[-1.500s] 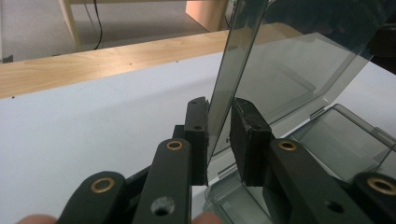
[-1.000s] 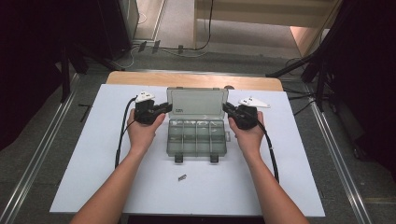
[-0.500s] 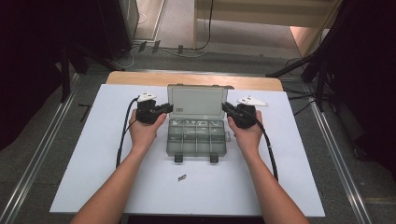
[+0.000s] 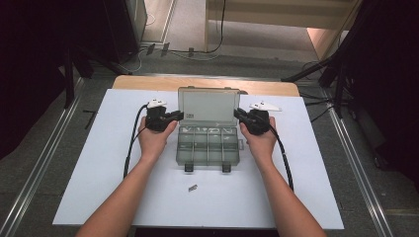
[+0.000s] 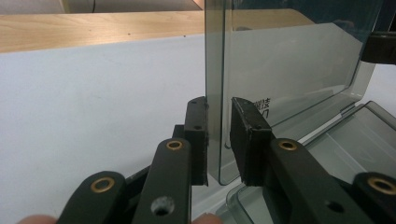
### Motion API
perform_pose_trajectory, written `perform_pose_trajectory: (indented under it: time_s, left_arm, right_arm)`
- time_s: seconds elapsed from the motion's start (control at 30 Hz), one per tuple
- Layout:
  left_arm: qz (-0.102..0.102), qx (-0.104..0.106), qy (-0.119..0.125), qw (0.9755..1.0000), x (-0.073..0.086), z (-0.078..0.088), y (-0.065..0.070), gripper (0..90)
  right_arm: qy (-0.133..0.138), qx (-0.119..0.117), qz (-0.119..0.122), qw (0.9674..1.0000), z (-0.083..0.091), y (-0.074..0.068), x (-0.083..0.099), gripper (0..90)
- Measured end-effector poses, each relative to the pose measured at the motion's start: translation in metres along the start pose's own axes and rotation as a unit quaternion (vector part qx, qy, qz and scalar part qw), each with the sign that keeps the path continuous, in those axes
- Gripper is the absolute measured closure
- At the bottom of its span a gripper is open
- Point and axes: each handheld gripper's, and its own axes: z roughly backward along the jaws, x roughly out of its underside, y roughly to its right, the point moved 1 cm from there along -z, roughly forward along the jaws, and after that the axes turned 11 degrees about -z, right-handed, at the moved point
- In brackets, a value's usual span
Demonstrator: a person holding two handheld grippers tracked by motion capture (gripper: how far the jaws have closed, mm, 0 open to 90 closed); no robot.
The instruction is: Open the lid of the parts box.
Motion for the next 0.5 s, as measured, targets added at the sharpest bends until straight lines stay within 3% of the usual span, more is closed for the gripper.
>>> perform_pose_trajectory:
  time_s: [0.3,0.5]
  left_arm:
    - [0.000,-0.001,-0.009,1.0000,0.0024,-0.0029,-0.0006,76.4]
    - [0.011,0.000,-0.010,0.9999,0.0048,-0.0051,-0.0022,76.3]
  right_arm:
    - [-0.017,-0.002,-0.006,0.9998,-0.0046,0.0030,0.0032,79.2]
    - [-0.028,0.000,-0.014,0.9995,-0.0083,0.0053,0.0058,78.1]
